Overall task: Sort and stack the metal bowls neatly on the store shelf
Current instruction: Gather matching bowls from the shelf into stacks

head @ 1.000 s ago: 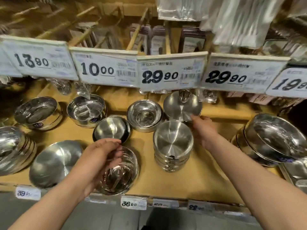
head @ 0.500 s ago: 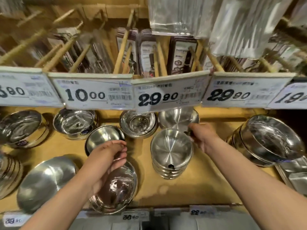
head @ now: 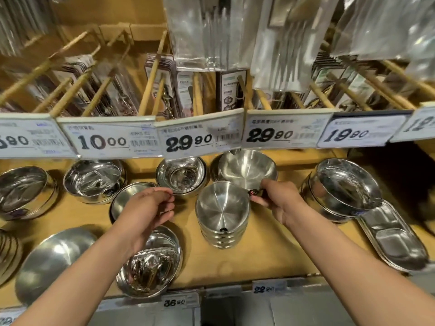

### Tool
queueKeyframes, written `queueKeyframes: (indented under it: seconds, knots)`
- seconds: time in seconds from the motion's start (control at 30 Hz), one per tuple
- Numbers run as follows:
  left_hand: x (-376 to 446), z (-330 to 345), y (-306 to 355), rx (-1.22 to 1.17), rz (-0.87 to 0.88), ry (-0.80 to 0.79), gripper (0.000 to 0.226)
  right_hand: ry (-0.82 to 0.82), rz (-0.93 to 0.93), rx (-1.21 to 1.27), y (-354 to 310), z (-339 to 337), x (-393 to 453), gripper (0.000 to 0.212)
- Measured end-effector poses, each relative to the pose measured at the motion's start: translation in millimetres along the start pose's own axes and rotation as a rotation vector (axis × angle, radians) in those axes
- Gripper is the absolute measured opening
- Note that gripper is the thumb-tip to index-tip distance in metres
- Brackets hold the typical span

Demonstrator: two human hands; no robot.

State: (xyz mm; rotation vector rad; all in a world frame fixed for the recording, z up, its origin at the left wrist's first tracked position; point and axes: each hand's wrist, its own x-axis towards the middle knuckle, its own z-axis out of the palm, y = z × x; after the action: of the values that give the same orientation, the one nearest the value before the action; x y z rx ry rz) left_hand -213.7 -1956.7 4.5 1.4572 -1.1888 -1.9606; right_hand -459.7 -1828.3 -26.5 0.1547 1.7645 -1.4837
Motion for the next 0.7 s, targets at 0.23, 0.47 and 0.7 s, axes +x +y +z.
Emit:
queueKeyframes:
  seconds: [0.23,0.47,0.7]
  knots:
    - [-8.8,-1.3,-2.8,0.014,0.011,0.007,0.018,-0.005,0.022,0.062,0.3,-11.7,-10.6,0.01]
    - [-23.1,-8.4,-11.1,-0.01,0.022,0.038,0.016,-0.064,0.039,0.081,6.1,-23.5,-19.6,0.018]
    - [-0.5,-17.2,-20.1,0.031,-0.015,0.048,0.015,0.053,0.046,0.05,22.4,-16.0,-15.0,0.006]
